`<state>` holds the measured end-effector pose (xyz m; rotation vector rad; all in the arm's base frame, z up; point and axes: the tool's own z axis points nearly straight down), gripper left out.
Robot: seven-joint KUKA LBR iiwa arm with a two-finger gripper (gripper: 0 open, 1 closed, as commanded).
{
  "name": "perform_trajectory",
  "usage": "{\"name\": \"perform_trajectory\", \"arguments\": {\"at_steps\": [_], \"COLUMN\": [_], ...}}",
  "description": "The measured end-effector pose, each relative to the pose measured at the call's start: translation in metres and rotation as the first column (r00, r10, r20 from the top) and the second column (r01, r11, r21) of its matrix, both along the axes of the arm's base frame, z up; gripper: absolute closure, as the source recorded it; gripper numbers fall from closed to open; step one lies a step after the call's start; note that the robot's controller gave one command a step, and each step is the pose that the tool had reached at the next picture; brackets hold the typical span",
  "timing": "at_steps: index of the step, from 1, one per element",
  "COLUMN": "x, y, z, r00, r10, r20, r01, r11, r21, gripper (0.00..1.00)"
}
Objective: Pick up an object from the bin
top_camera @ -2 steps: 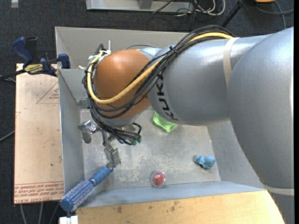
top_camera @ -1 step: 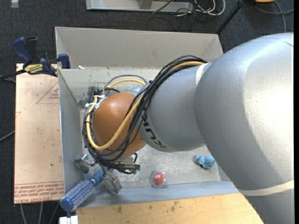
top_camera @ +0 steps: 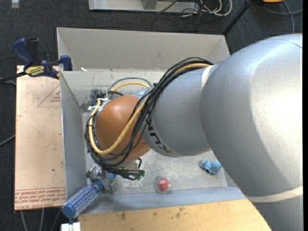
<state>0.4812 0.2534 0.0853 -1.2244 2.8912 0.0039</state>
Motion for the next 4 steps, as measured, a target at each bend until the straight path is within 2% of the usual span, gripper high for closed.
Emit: {"name": "perform_trajectory", "arguments": {"at_steps": [1,2,3,4], "x": [0.01,0.092,0.089,0.052], "y": [-0.012,-0.008,-0.013,-0.011], "z": [-0.015,-0.015,-0.015,-0.008], "r00": [1.0,0.994,0.97,0.965], "r10": [0.018,0.107,0.244,0.263], "r20": [-0.002,0.007,0.003,0.009], "r01": [-0.018,-0.107,-0.244,-0.263], "r11": [1.0,0.994,0.97,0.965], "r21": [-0.002,0.0,0.0,-0.002], "gripper": [1.0,1.0,1.0,1.0]}}
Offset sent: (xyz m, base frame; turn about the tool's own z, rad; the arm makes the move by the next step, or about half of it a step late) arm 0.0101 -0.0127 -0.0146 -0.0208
